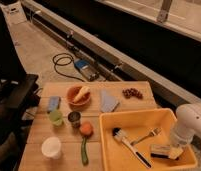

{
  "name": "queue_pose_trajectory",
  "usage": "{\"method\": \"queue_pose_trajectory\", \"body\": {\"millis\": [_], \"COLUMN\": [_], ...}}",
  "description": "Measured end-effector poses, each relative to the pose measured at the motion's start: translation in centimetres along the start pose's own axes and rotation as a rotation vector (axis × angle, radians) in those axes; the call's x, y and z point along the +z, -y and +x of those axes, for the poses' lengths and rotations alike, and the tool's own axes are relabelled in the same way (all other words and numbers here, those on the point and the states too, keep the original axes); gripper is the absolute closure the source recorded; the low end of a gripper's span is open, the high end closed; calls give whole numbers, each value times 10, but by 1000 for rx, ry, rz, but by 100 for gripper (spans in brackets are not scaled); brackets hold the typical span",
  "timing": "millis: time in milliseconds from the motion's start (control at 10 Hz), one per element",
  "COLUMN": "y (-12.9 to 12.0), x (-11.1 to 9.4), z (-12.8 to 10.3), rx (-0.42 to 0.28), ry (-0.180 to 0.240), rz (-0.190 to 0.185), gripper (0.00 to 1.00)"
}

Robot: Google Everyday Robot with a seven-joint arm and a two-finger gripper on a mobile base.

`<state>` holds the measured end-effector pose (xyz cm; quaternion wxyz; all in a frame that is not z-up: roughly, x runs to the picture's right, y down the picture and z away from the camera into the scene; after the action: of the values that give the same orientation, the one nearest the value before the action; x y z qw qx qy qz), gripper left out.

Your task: Wipe tray with eraser

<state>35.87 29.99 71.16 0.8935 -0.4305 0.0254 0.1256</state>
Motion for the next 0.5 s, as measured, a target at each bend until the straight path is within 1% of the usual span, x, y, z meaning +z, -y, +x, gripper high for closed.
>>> {"method": "queue_pose_trajectory", "body": {"millis": [200,400,500], "y": [8,3,-1], "x": [-5,-5,-3], "z": [-17,-34,-38], "rx": [-28,-66,-78], "ry": [6,18,20], "rz": [23,25,18], "gripper": [82,82,82]}}
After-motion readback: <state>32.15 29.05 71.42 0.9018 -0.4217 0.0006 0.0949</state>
